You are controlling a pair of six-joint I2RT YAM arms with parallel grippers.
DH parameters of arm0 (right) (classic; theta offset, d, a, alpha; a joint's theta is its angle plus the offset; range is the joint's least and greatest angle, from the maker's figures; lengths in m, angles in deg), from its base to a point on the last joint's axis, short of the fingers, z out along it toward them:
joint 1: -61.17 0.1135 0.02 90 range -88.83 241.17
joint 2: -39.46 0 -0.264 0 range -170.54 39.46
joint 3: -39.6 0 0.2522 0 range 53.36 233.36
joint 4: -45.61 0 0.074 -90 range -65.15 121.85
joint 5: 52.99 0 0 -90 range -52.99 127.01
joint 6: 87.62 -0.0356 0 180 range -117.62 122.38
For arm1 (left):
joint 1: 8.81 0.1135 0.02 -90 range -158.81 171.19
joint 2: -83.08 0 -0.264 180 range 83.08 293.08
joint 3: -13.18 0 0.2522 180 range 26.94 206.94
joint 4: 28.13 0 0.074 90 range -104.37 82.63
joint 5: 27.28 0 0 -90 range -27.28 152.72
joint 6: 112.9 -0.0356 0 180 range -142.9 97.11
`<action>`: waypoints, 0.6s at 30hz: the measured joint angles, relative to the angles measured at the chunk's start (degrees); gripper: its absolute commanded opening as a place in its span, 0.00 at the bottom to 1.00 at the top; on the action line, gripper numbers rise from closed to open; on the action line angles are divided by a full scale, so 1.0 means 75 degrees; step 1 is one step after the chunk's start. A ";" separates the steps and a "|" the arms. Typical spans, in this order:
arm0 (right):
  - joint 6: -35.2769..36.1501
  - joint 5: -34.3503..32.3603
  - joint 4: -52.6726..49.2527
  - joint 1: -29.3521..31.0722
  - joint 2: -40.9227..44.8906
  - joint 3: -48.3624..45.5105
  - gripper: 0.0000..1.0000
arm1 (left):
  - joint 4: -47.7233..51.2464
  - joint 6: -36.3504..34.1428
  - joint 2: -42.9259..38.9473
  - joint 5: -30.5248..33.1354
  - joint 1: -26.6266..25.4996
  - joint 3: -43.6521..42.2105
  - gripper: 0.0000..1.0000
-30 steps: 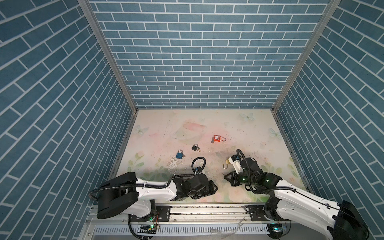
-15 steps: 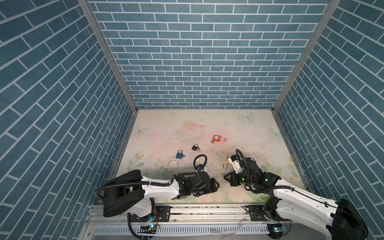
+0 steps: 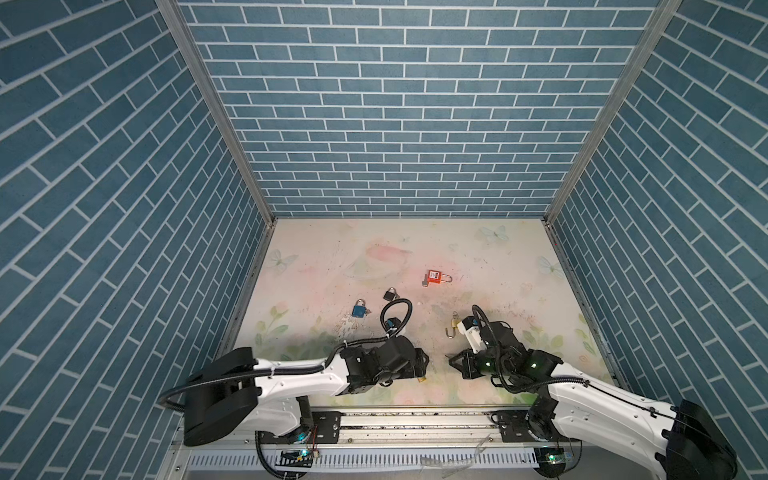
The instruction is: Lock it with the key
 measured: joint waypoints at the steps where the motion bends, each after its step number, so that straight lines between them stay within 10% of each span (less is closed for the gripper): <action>1: -0.0026 0.0047 0.0076 0.0050 -0.0119 0.0003 0.00 | 0.0131 -0.0175 -0.0291 0.0117 0.0122 0.0044 0.86; 18: 0.0169 0.0662 0.1125 0.0653 -0.2582 0.0463 0.00 | 0.0603 -0.1853 -0.2728 0.0574 0.1947 -0.0889 0.86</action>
